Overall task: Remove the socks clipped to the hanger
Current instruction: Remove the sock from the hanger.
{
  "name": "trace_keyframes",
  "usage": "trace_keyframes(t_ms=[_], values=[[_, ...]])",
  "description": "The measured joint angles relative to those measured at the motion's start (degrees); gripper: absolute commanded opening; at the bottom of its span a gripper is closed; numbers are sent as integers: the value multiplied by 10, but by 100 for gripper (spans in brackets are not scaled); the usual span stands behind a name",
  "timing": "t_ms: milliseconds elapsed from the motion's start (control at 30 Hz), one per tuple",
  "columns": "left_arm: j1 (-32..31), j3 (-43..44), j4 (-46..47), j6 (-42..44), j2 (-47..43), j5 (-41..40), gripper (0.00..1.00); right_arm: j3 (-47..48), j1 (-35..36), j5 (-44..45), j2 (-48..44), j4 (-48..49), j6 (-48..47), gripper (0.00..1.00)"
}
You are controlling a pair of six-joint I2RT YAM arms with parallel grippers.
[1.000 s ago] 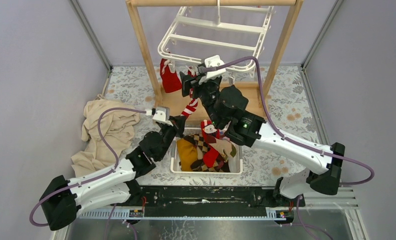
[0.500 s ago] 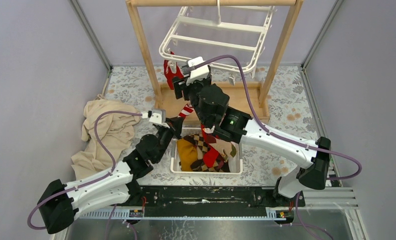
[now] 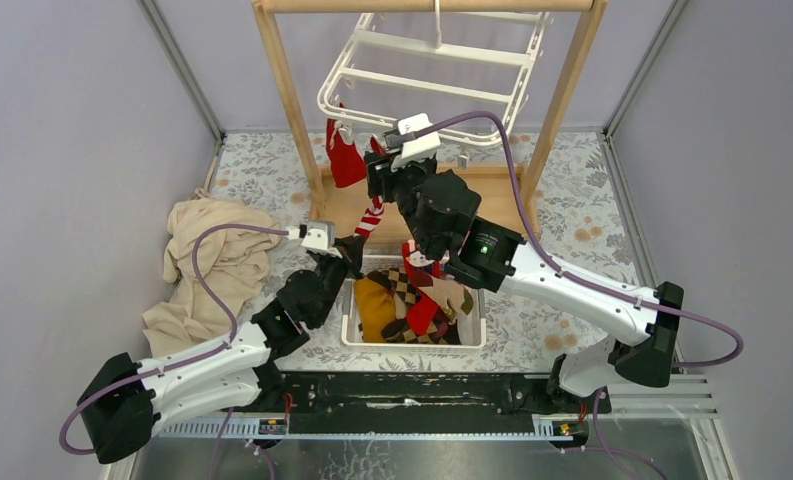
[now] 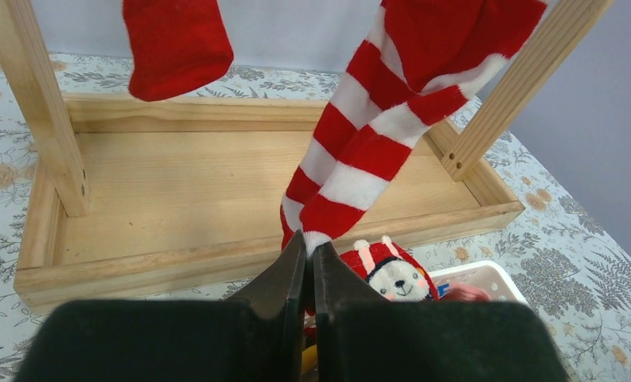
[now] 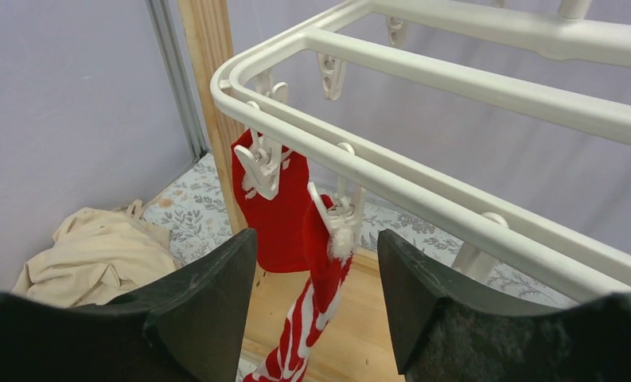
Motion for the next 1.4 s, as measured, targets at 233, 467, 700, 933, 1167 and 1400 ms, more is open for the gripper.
trace_keyframes(t_ms=[233,467,700,933,1167,1400], values=[[0,0,1,4,-1,0,8,-2,-5,0,-3,5,-1,59],[0,0,9,7,-1,0,8,-2,-19,5,10,6,2,59],[0,0,9,7,-2,0,8,-2,-25,4,27,20,1,59],[0,-2,9,9,-3,0,8,-5,-34,5,27,60,1,60],[0,-2,13,9,2,0,8,-11,-49,3,28,75,2,59],[0,-2,14,9,9,0,8,-29,-56,1,28,94,6,44]])
